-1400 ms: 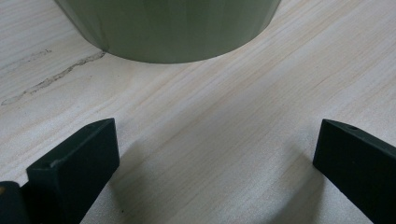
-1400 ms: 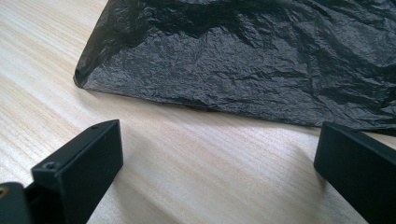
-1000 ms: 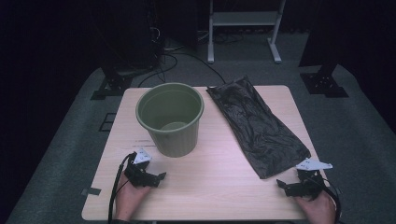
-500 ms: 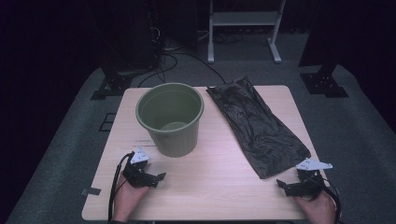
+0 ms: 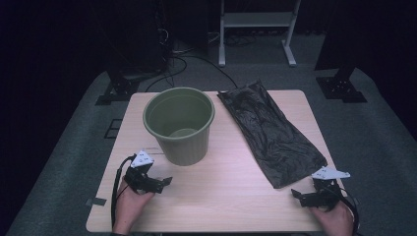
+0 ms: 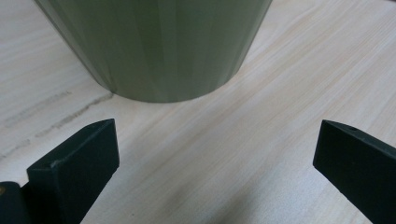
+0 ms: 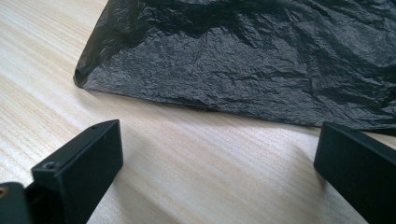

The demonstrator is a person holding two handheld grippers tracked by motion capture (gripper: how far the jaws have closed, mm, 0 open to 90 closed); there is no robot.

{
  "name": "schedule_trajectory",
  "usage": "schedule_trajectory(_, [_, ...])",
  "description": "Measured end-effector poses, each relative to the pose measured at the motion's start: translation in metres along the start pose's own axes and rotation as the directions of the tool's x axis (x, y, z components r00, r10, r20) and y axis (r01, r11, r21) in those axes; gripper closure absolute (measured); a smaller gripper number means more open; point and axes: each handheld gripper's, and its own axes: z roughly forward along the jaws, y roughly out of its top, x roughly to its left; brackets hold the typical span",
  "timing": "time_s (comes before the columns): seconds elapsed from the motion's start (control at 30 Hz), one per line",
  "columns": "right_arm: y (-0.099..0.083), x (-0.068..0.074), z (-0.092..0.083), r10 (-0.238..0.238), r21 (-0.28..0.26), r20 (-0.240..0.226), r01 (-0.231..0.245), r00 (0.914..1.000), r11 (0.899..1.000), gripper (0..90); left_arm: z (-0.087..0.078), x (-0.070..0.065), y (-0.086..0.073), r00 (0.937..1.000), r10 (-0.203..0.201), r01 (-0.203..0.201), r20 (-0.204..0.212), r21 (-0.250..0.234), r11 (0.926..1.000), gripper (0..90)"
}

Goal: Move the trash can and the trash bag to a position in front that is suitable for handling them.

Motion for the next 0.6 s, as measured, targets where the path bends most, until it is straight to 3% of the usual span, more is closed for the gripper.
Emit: schedule_trajectory(0.6, [0.000,0.000,0.000,0.000,0.000,0.000,0.000,1.0000,1.000,0.0,-0.029,0.006,0.030,0.9999,0.003,-0.003,0.014,-0.030,0.9995,0.0])
